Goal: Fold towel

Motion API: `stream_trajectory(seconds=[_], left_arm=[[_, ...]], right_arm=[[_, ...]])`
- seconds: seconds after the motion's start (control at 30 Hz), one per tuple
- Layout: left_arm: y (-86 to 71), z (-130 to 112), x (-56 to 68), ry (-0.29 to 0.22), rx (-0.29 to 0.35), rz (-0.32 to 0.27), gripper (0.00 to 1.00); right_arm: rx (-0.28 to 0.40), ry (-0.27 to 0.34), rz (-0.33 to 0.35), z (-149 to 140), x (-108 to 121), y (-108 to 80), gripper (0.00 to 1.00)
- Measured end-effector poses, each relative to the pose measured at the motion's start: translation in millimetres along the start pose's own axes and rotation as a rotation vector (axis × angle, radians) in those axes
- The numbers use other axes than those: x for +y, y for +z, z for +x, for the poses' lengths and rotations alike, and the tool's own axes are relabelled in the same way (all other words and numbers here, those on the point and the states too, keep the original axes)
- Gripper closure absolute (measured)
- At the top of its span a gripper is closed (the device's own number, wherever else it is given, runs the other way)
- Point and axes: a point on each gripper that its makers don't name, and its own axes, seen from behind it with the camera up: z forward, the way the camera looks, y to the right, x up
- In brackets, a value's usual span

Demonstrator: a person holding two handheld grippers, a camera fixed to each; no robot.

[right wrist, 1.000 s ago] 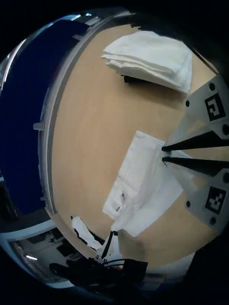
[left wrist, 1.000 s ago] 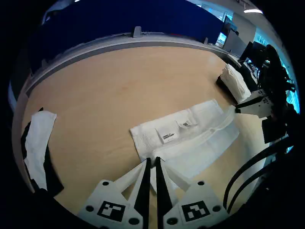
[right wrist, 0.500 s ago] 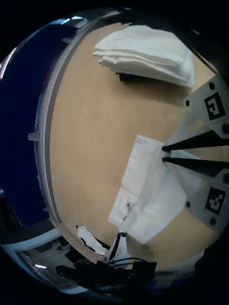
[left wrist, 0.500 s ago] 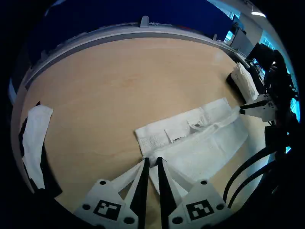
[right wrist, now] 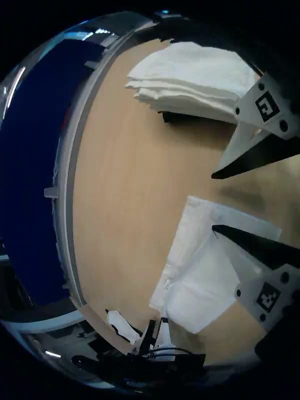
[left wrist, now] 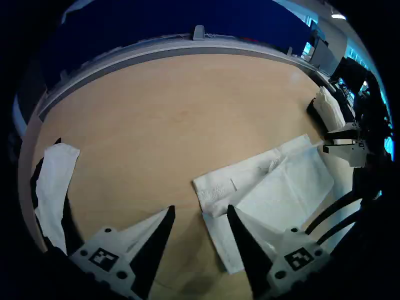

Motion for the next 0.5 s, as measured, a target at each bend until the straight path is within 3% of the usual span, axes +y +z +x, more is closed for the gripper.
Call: stream_trajectory(seconds=[0.03, 0.07, 0.5], left_arm=[[-0.6, 1, -0.1, -0.003, 0.004, -0.001, 0.08], [-1.3, 1, -0.3, -0.006, 0.009, -0.001, 0.07], [-13.6, 4, 3.4, -0.002, 0.036, -0.004, 0.06]], right_arm=[[0.004, 0.0, 0.0, 0, 0, -0.6, 0.12], [0.008, -0.001, 0.0, 0, -1, -1.3, 0.07], [0.005, -0.02, 0.021, -7, -9, -9.3, 0.06]])
